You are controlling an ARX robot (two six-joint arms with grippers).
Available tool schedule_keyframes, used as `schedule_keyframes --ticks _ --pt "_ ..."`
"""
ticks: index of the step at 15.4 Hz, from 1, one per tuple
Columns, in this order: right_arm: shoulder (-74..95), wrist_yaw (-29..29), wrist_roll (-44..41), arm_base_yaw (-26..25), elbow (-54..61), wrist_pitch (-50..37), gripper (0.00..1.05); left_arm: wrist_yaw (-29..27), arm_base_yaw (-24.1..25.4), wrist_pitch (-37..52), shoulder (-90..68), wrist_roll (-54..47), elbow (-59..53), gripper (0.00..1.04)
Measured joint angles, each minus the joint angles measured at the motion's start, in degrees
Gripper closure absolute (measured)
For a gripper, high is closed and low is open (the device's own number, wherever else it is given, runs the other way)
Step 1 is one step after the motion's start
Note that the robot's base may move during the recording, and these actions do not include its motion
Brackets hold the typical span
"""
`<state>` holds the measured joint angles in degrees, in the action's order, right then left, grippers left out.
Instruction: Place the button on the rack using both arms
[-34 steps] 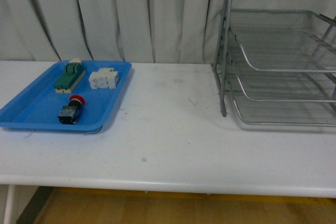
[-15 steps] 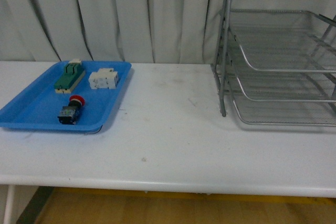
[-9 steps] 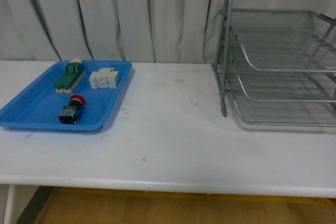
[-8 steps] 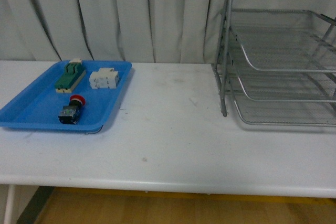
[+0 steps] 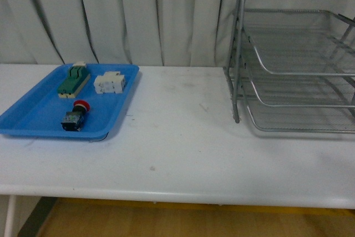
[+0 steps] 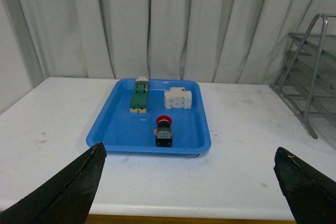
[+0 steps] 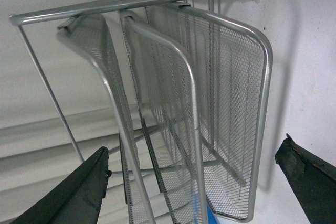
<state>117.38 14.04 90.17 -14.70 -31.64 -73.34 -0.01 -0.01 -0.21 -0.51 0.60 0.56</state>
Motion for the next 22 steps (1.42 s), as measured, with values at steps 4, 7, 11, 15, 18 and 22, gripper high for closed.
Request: schedule_keyframes --ticks 4,7,11,15,18,22 --pt "7.5 -0.8 6.3 4.6 -7.0 -0.1 0.06 0.0 0.0 0.0 0.0 0.0 0.0 0.07" --pt "8.2 -0.7 5.9 6.8 -9.2 -0.4 0.06 0.0 0.0 0.0 0.0 0.0 0.0 0.07" --pt "11.5 0.9 3.6 8.8 -12.1 -0.2 0.06 0.0 0.0 0.0 0.0 0.0 0.0 0.07" --pt "13.2 1.6 1.4 8.7 -15.7 -0.4 0.13 0.0 0.0 0.0 0.0 0.0 0.0 0.07" --pt "15.7 2.5 -1.8 9.1 -19.4 -0.2 0.48 0.0 0.0 0.0 0.0 0.0 0.0 0.07" --pt "16.6 2.7 -4.1 9.1 -20.8 0.1 0.95 0.0 0.0 0.0 0.0 0.0 0.0 0.07"
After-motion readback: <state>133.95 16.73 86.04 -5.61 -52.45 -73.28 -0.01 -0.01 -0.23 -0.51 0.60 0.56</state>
